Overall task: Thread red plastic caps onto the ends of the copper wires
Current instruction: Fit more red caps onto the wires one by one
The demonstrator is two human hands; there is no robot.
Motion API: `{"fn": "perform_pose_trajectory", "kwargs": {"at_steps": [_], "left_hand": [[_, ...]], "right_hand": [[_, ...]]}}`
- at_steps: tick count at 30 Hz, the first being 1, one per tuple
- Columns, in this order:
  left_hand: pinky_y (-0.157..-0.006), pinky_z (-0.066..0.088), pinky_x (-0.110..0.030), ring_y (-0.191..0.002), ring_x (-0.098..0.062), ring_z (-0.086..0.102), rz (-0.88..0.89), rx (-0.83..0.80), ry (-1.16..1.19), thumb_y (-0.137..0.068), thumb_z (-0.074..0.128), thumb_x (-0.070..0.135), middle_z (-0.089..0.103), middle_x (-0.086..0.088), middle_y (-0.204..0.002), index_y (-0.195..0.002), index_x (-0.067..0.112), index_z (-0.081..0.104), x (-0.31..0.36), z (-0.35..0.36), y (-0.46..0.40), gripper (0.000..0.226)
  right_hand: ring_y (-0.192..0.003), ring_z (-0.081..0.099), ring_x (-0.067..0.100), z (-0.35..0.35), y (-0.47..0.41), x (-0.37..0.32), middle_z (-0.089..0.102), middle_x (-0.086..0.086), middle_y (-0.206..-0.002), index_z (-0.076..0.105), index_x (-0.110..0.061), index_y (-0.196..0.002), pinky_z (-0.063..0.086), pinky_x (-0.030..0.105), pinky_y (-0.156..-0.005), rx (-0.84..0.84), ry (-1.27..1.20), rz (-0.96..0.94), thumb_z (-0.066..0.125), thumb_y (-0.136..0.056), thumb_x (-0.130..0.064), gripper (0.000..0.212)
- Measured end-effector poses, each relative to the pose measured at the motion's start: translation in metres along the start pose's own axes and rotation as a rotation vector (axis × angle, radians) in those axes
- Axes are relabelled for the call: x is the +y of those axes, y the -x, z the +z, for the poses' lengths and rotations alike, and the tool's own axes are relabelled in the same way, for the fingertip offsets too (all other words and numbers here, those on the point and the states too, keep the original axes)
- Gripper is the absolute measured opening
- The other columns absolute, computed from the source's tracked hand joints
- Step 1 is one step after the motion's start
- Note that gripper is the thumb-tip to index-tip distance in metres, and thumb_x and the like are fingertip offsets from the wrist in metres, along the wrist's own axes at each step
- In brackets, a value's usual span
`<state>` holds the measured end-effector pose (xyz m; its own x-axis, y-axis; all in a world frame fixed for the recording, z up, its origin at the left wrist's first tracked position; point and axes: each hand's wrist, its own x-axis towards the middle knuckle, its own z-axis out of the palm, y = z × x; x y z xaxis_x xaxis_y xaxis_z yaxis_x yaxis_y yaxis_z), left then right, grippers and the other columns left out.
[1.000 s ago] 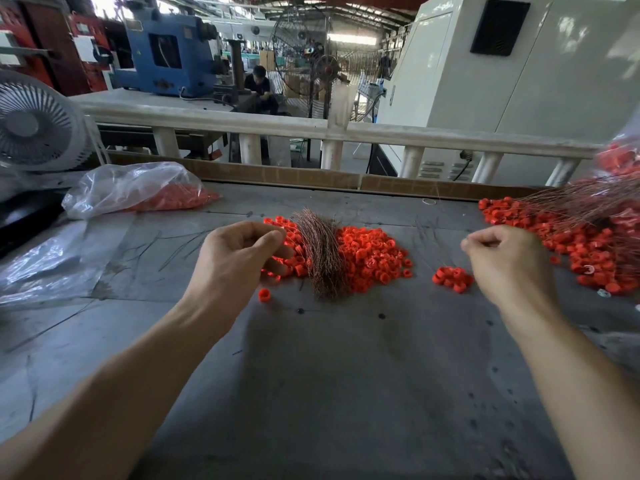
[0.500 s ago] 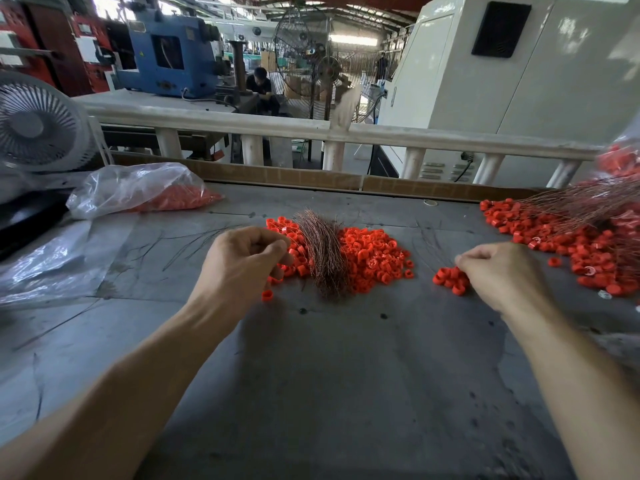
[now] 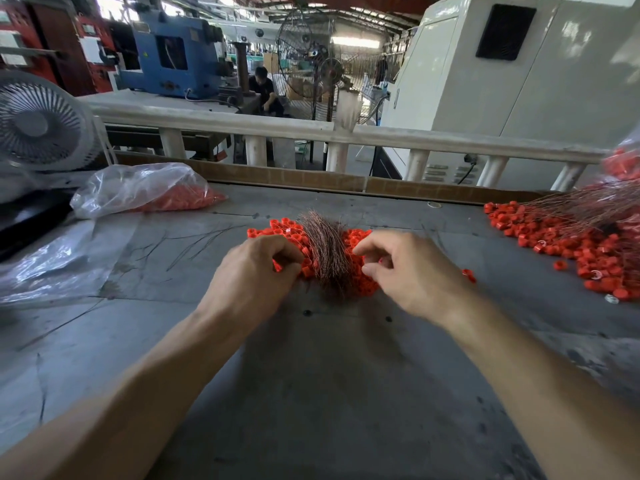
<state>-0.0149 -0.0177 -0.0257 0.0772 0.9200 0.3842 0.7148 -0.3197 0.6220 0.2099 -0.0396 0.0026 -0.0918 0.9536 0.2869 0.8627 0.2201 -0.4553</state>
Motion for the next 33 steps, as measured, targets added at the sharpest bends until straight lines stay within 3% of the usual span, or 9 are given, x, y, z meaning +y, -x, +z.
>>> {"fn": "perform_pose_trajectory", "kwargs": {"at_steps": [4, 8, 12, 14, 18, 21, 27, 31, 33], "left_hand": [[-0.060, 0.037, -0.006, -0.074, 0.010, 0.057, 0.099, -0.015, -0.004, -0.083, 0.079, 0.039, 0.063, 0.026, -0.074, -0.092, 0.036, 0.074, 0.005, 0.006, 0.002, 0.011], [-0.062, 0.040, -0.008, -0.079, 0.008, 0.058, 0.143, -0.022, 0.015, -0.081, 0.078, 0.049, 0.066, 0.020, -0.080, -0.093, 0.035, 0.073, 0.012, 0.012, 0.005, 0.019], [-0.065, 0.048, -0.020, -0.075, 0.002, 0.060, 0.157, 0.015, -0.011, -0.087, 0.074, 0.039, 0.066, 0.020, -0.075, -0.089, 0.033, 0.074, 0.018, 0.015, 0.005, 0.007], [-0.062, 0.045, -0.017, -0.074, 0.003, 0.059, 0.152, 0.040, -0.039, -0.088, 0.073, 0.036, 0.064, 0.021, -0.073, -0.088, 0.033, 0.073, 0.018, 0.015, 0.006, 0.003], [-0.063, 0.047, -0.023, -0.075, 0.000, 0.059, 0.136, 0.012, -0.069, -0.086, 0.071, 0.049, 0.065, 0.017, -0.076, -0.088, 0.034, 0.071, 0.018, 0.016, 0.006, 0.015], [-0.067, 0.051, -0.031, -0.076, -0.004, 0.059, 0.124, 0.009, -0.079, -0.089, 0.070, 0.041, 0.065, 0.016, -0.077, -0.089, 0.031, 0.072, 0.020, 0.016, 0.006, 0.010], [-0.063, 0.049, -0.031, -0.071, -0.006, 0.056, 0.192, 0.065, -0.103, -0.091, 0.067, 0.035, 0.062, 0.013, -0.075, -0.085, 0.029, 0.069, 0.025, 0.010, 0.009, 0.008], [-0.061, 0.045, -0.027, -0.068, -0.007, 0.052, 0.310, 0.158, -0.124, -0.092, 0.068, 0.033, 0.060, 0.011, -0.076, -0.079, 0.026, 0.068, 0.032, 0.005, 0.013, 0.015], [-0.059, 0.039, -0.017, -0.068, -0.006, 0.050, 0.327, 0.172, -0.098, -0.091, 0.069, 0.031, 0.056, 0.013, -0.074, -0.078, 0.026, 0.066, 0.036, 0.003, 0.016, 0.015]], "right_hand": [[-0.072, 0.048, -0.006, 0.017, 0.004, -0.004, 0.059, -0.020, -0.090, 0.069, -0.032, -0.117, 0.042, 0.022, -0.077, 0.041, -0.005, -0.109, 0.074, -0.090, -0.022, 0.030], [-0.082, 0.048, 0.000, 0.021, 0.006, -0.006, 0.060, -0.019, -0.101, 0.066, -0.032, -0.120, 0.043, 0.023, -0.078, 0.082, 0.020, -0.163, 0.075, -0.089, -0.027, 0.032], [-0.101, 0.060, 0.011, 0.023, 0.007, -0.007, 0.065, -0.012, -0.110, 0.069, -0.029, -0.117, 0.048, 0.028, -0.087, 0.121, 0.040, -0.183, 0.072, -0.091, -0.027, 0.026], [-0.105, 0.061, 0.012, 0.023, 0.008, -0.007, 0.066, -0.012, -0.111, 0.069, -0.029, -0.116, 0.050, 0.031, -0.090, 0.135, 0.029, -0.186, 0.070, -0.093, -0.026, 0.024], [-0.105, 0.062, 0.014, 0.025, 0.008, -0.009, 0.066, -0.010, -0.111, 0.070, -0.028, -0.116, 0.053, 0.038, -0.091, 0.130, 0.003, -0.195, 0.068, -0.094, -0.023, 0.022], [-0.105, 0.062, 0.014, 0.027, 0.009, -0.010, 0.067, -0.010, -0.109, 0.070, -0.028, -0.115, 0.052, 0.039, -0.090, 0.130, 0.003, -0.203, 0.069, -0.094, -0.023, 0.022], [-0.096, 0.061, 0.009, 0.029, 0.010, -0.011, 0.064, -0.013, -0.104, 0.071, -0.030, -0.114, 0.052, 0.033, -0.084, 0.162, -0.040, -0.220, 0.068, -0.095, -0.025, 0.020], [-0.092, 0.060, 0.008, 0.027, 0.011, -0.012, 0.063, -0.012, -0.101, 0.073, -0.029, -0.109, 0.051, 0.033, -0.082, 0.167, -0.110, -0.259, 0.069, -0.095, -0.023, 0.015], [-0.090, 0.060, 0.008, 0.026, 0.011, -0.013, 0.062, -0.011, -0.098, 0.075, -0.026, -0.102, 0.050, 0.032, -0.079, 0.182, -0.159, -0.274, 0.070, -0.095, -0.021, 0.011]]}}
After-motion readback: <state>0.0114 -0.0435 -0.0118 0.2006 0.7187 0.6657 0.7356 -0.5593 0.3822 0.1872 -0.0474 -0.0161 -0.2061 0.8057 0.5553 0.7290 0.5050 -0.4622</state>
